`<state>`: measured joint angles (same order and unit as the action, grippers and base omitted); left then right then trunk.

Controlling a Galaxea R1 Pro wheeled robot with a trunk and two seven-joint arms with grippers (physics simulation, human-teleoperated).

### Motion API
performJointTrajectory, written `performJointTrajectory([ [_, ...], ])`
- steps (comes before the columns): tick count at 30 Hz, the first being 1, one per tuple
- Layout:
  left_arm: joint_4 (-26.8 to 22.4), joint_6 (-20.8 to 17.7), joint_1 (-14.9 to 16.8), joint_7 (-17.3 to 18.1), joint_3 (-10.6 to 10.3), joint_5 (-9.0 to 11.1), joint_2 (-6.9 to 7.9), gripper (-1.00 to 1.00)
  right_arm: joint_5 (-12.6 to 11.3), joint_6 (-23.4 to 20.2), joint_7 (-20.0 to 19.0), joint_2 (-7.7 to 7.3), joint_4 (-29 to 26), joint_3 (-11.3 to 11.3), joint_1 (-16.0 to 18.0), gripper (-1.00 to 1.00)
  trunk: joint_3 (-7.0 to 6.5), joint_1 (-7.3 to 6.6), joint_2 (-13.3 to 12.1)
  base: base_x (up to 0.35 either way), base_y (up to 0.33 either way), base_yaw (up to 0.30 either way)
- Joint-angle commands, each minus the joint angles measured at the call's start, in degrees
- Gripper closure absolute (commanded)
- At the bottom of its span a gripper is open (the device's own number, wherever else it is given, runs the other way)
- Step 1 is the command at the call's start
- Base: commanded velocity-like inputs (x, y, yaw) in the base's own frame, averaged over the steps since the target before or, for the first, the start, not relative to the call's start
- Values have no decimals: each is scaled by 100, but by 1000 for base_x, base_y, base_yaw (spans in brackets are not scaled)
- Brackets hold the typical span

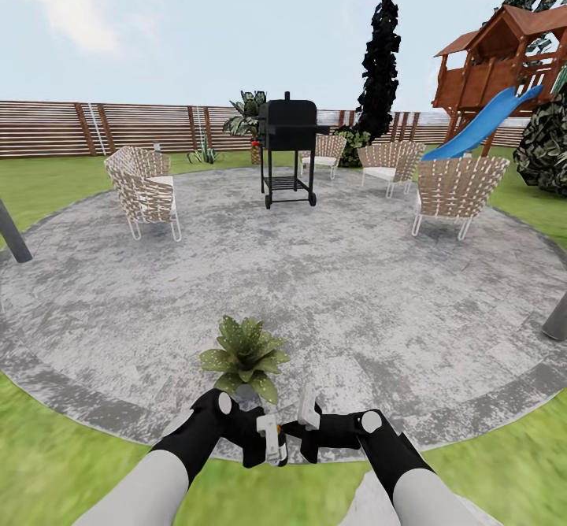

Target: Pick up the pesticide atomizer in the garden and spray insectifuge to fully cover both potted plants in the garden.

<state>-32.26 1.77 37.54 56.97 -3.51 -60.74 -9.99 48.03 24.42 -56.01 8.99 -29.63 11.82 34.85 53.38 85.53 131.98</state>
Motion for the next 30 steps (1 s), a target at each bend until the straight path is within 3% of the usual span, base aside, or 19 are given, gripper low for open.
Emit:
performJointTrajectory([
  [1,-8,25,0,7,-1,-35,-1,100,41,19,-33,9,-7,48,4,100,6,-1,3,0,0,0],
  [14,17,34,-6,-2,-17,-67,18,100,44,19,-32,7,1,48,4,100,6,-1,3,0,0,0],
  [16,18,34,-16,-2,-11,-80,120,100,47,19,-32,7,1,48,4,100,6,-1,3,0,0,0],
  [22,28,41,-57,-2,23,-45,658,100,49,24,-33,7,1,48,4,100,6,-1,3,0,0,0],
  [27,108,44,-78,-2,25,-34,955,100,49,27,-33,3,1,44,4,100,6,-1,3,0,0,0],
  [30,117,46,-103,-13,32,-21,1219,100,55,27,-33,-3,1,40,4,100,6,-1,3,0,0,0],
])
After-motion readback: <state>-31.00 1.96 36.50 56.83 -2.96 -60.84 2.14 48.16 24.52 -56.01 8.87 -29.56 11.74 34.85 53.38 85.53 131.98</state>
